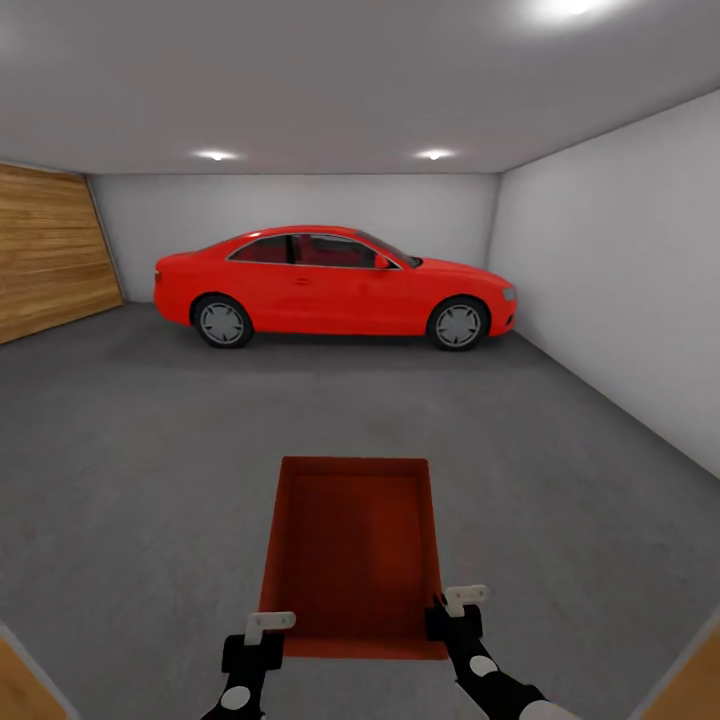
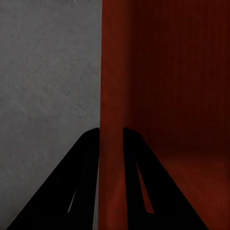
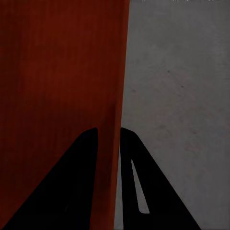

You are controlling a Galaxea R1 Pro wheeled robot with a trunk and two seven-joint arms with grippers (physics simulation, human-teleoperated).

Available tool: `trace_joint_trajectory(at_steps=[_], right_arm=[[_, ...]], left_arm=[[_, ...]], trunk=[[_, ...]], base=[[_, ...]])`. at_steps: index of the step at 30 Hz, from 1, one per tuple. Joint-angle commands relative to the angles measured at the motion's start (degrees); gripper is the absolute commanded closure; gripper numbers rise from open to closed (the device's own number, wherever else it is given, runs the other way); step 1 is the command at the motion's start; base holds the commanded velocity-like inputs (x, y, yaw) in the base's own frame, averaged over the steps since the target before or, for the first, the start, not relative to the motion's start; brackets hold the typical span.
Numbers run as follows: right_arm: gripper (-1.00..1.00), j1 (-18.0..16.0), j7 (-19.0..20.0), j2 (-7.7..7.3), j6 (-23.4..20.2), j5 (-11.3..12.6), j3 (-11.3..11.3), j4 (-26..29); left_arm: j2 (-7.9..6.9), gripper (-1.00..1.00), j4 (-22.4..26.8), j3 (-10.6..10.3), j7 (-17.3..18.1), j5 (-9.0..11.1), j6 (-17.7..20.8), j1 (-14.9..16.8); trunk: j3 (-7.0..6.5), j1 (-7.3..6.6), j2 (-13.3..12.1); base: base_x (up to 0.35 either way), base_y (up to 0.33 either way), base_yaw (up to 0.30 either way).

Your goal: Move the two storage containers from the living room to the garage. In the garage, place one container on the floor and stack the other container on top of it (either order is fine).

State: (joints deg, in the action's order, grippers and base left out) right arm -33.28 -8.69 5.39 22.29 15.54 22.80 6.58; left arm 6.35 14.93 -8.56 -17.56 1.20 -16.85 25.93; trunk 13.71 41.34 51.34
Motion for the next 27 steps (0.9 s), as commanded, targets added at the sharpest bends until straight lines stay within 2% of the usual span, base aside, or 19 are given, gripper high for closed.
trace_joint_trajectory(at_steps=[1,9,27], right_arm=[[1.00,0.0,-2.5,-0.03,0.1,1.5,-2.6,-0.8],[1.00,0.0,-2.5,-0.03,0.1,1.5,-2.6,-0.8],[1.00,0.0,-2.5,-0.03,0.1,1.5,-2.6,-0.8]], left_arm=[[-0.02,1.00,0.7,1.7,-2.0,3.6,-3.6,0.1],[-0.02,1.00,0.7,1.7,-1.9,5.1,-3.6,0.1],[-0.02,1.00,0.7,1.7,-1.9,5.2,-3.6,0.1]], trunk=[[0.08,0.04,0.1],[0.08,0.04,0.1],[0.08,0.04,0.1]], base=[[0.322,0.000,0.000],[0.322,0.000,0.000],[0.322,0.000,0.000]])
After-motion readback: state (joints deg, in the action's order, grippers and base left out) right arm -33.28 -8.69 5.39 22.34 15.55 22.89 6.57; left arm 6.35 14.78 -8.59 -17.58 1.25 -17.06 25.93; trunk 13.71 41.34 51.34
